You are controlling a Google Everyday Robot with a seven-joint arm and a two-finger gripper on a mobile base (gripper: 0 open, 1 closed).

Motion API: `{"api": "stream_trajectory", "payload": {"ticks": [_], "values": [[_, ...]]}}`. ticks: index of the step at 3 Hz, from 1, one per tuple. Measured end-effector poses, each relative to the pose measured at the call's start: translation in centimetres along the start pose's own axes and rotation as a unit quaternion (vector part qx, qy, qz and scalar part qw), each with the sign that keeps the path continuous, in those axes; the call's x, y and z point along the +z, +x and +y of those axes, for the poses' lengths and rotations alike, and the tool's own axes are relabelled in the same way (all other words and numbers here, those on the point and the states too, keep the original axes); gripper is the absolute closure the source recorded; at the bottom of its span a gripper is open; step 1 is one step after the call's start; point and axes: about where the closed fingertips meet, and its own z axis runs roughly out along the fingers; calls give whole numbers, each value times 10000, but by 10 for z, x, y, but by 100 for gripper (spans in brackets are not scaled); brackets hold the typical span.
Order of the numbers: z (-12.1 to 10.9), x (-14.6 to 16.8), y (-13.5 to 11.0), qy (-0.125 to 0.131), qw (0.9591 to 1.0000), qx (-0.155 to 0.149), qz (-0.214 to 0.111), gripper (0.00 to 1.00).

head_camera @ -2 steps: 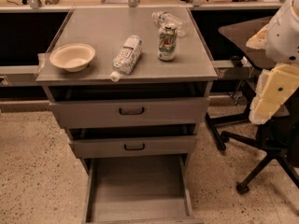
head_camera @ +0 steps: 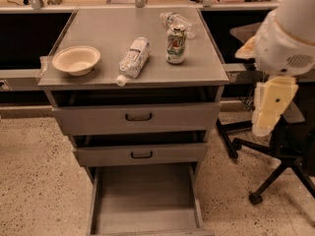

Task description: Place blue plastic bottle into bottom drawer

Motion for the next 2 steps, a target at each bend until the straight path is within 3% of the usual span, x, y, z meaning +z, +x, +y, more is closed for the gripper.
{"api": "stream_trajectory", "payload": {"ticks": [1, 2], "values": [[32, 44, -49, -549, 9855, -1601, 104, 0], [44, 57, -51, -701, 9759, -2064, 122, 0]]}}
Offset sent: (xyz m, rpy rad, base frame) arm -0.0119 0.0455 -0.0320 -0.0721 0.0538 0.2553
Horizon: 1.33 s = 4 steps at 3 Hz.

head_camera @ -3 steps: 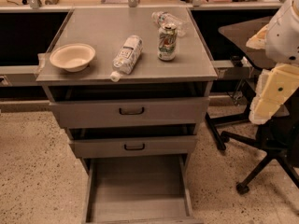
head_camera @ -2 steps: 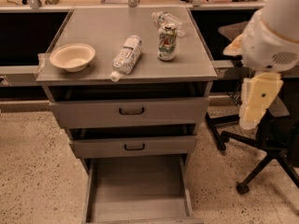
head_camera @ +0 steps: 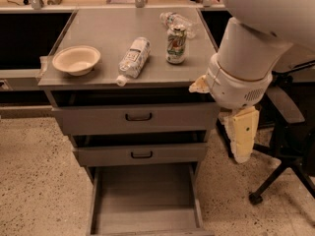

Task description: Place blue plastic bottle into bottom drawer

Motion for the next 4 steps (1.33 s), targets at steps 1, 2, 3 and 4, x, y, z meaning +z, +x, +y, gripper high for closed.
{"api": "stream_trajectory", "payload": {"ticks": [1, 2, 3, 4], "values": [[0, 0, -1, -7, 10000, -49, 20, 0], [-6, 3, -10, -85, 9979, -600, 246, 0], [-41, 18, -40, -117, 9808, -1882, 489, 0], [-47, 18, -45, -76, 9729, -2247, 539, 0]]}}
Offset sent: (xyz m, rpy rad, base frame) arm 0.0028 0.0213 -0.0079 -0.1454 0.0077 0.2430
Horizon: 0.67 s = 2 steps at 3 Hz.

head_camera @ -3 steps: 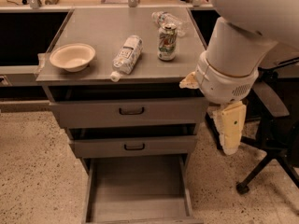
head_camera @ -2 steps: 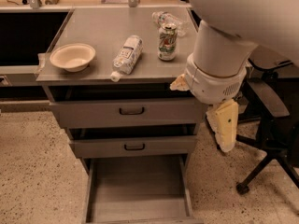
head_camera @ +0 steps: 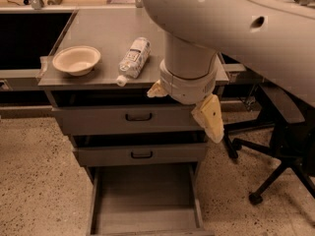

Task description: Place blue plastic bottle into bottom drawer

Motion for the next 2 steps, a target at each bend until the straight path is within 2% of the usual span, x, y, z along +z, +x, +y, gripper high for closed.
{"api": "stream_trajectory", "payload": {"ticks": [1, 2], "values": [[0, 0, 0, 0, 10000, -1, 2, 0], [-2, 3, -3, -4, 9997, -123, 219, 0]]}}
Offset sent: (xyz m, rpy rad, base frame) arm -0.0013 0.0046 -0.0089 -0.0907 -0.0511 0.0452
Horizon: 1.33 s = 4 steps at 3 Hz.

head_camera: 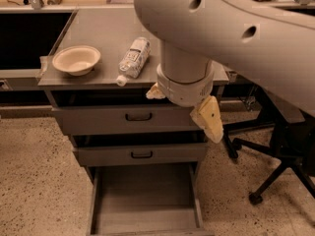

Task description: Place blue plastic bottle into bottom drawer

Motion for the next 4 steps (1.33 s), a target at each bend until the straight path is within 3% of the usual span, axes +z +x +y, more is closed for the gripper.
{"api": "stream_trajectory", "payload": {"ticks": [1, 2, 3, 4], "values": [[-25, -3, 14, 48, 9979, -534, 365, 0], [-76, -9, 36, 147, 9864, -1429, 794, 0], [-125, -24, 56, 433, 9675, -2245, 1078, 0], [-171, -31, 76, 673, 9455, -2925, 1264, 0]]}}
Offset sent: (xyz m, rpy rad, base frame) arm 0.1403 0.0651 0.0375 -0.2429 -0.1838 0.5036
